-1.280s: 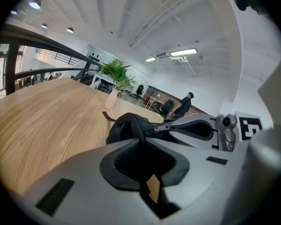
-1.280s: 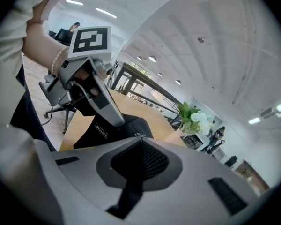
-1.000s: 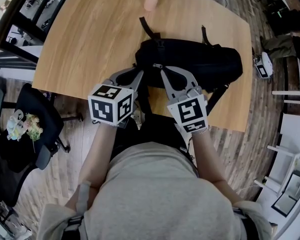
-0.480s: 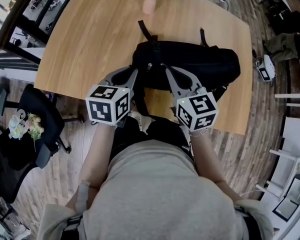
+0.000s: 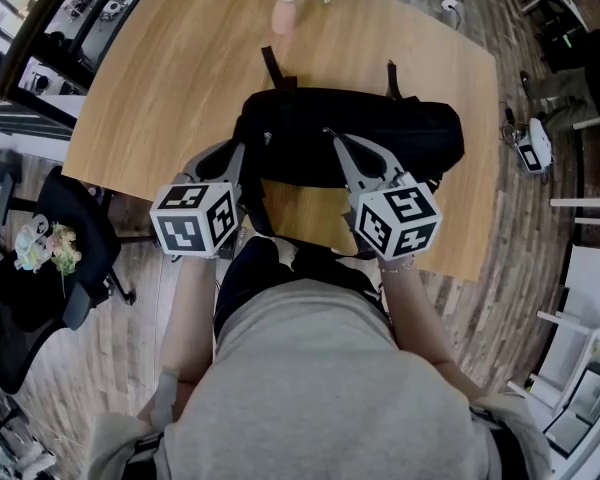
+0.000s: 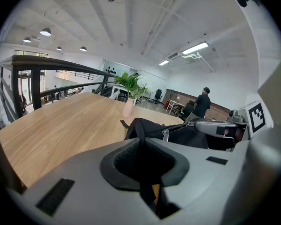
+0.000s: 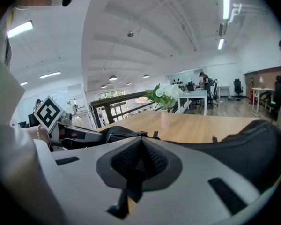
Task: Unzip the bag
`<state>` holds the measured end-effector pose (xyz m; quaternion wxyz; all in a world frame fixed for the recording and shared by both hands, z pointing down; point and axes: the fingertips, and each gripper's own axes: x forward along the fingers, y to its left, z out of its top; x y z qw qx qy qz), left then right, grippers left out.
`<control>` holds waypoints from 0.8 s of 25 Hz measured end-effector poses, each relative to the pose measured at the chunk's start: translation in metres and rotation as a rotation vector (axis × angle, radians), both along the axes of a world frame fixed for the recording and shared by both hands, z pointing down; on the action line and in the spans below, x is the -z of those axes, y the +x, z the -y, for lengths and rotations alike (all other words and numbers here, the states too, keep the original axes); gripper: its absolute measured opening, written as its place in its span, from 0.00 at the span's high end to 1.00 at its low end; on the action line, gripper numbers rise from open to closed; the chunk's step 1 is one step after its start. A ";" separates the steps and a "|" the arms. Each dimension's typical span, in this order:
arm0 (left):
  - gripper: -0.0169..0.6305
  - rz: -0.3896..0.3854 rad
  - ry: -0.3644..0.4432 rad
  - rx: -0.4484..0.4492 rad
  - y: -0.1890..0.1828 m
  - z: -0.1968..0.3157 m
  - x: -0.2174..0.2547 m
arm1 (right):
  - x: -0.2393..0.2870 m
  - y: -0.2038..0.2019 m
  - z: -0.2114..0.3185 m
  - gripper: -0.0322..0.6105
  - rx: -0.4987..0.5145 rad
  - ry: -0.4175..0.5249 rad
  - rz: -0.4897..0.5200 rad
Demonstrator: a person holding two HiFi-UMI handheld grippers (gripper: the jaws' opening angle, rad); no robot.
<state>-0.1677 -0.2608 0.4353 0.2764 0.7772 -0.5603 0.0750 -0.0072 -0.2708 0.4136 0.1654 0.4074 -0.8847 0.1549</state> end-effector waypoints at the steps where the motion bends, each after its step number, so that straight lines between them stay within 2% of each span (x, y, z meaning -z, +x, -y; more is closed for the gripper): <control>1: 0.90 0.007 0.000 0.014 -0.001 0.000 0.000 | 0.001 0.005 0.001 0.93 -0.004 0.003 -0.001; 10: 0.90 0.070 0.008 0.131 -0.002 -0.001 -0.001 | 0.004 0.043 0.011 0.93 -0.012 0.003 0.014; 13: 0.90 0.114 0.021 0.154 -0.002 -0.002 0.000 | 0.004 0.052 0.013 0.93 -0.014 0.000 0.025; 20: 0.90 0.162 0.023 0.189 0.001 -0.008 0.002 | 0.002 0.069 0.013 0.93 -0.011 0.015 0.018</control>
